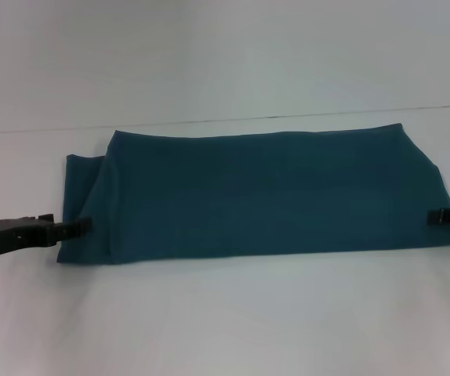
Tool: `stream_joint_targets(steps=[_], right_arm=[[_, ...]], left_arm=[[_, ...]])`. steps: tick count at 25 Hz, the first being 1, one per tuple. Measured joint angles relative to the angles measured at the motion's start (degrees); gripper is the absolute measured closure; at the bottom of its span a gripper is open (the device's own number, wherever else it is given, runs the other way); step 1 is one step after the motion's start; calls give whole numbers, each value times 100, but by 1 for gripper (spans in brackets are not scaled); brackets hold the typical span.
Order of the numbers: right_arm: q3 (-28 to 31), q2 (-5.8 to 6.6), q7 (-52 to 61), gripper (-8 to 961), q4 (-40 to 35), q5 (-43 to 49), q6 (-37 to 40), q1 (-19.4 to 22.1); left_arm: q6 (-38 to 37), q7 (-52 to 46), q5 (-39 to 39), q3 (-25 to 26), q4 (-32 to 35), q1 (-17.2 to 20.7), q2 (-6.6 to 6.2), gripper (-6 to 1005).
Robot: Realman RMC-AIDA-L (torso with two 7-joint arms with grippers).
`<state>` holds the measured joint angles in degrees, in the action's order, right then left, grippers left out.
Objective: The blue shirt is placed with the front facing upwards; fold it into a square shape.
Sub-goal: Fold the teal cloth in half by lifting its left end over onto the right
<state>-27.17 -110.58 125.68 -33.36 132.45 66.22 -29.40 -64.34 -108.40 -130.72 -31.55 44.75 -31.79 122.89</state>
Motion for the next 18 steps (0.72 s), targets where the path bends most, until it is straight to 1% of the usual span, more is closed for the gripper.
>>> stream_joint_targets(steps=[8,16,18], right_arm=[[-8,-10,0,189,5,-22,-3,2],[11,-28,-13,398,-32,-40,7,-10],[17,-28,-14,497,-48,-42,23,-11]], left_arm=[[0,1,0,0,-1,-1,-1,154],[1,8,3,0,-2,11,-2,155],[1,11,4,0,-2,17,-2,155]])
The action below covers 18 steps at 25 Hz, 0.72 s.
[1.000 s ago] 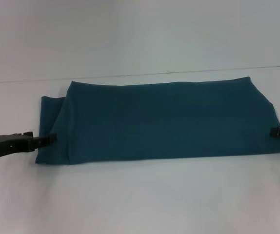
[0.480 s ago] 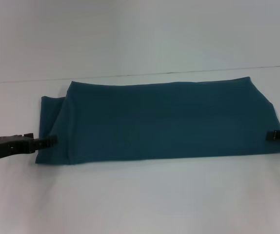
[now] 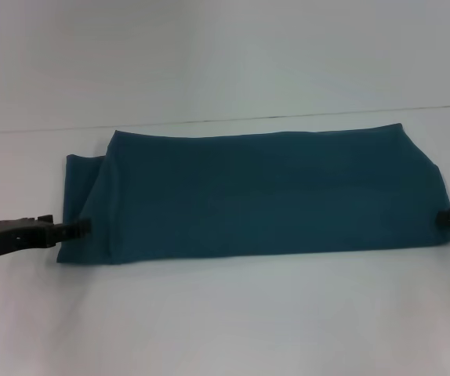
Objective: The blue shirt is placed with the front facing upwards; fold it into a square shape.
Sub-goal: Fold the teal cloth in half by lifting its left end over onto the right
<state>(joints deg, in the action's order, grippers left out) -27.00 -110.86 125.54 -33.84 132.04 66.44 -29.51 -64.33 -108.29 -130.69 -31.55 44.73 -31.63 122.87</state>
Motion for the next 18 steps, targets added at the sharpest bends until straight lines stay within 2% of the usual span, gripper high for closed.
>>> stream_joint_targets(steps=[3,9,14,18], right_arm=[[8,1,-4,645,-3,-2,13,-1],[27,4,-61,850,-7,-22,32,-2],[28,4,-71,950,-9,-22,57,-2],[28,4,-73,950,-9,-21,61,-2]], left_arm=[[-13,0,-14,0,0,6,0,155],[-21,-9,-170,-50,-21,-7,10,155],[-54,-12,-201,-153,-20,9,24,155],[-54,-11,-211,-167,-26,9,33,157]])
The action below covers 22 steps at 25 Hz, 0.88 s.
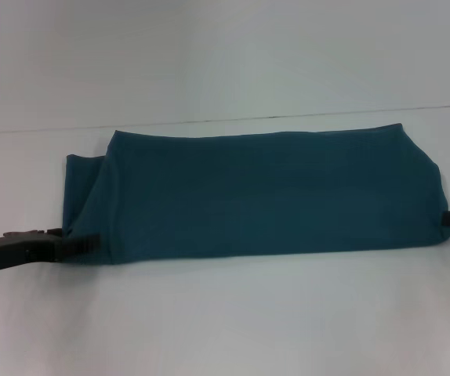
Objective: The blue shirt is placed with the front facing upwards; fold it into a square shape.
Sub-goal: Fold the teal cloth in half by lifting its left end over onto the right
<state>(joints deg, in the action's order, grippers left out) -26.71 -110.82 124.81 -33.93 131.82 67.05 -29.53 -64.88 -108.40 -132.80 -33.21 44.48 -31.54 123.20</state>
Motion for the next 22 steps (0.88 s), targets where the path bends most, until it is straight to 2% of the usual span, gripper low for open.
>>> stream_joint_targets(steps=[13,22], right_arm=[[-1,0,-14,951,0,-35,1,20],[0,-6,-61,951,0,-82,0,60]], left_arm=[[41,8,-197,-178,32,-2,20,188],[51,-56,-222,-206,138,-5,45,427]])
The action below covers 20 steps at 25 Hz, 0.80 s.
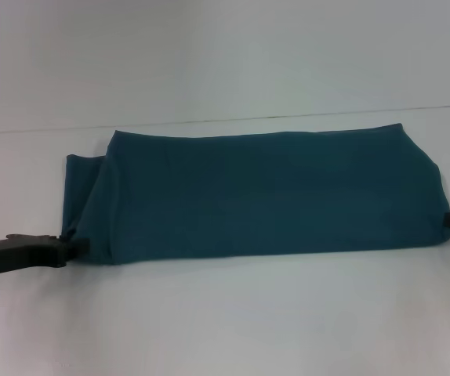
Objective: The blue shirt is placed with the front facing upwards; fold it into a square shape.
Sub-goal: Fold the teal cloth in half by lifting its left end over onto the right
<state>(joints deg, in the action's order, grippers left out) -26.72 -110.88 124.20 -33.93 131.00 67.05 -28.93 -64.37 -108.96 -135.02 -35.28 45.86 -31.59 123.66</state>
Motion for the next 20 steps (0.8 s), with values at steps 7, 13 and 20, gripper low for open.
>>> stream_joint_targets(steps=[7,13,20], right_arm=[[0,-13,-11,951,0,-5,0,12],[8,-8,-133,950,0,-36,83,92],[18,13,-165,950,0,-67,132,161]], left_arm=[[10,-15,0,-22,12,-6,0,711],[-18,-41,1,-6,86,61,0,926],[-145,-46,3,11,144,96,0,973]])
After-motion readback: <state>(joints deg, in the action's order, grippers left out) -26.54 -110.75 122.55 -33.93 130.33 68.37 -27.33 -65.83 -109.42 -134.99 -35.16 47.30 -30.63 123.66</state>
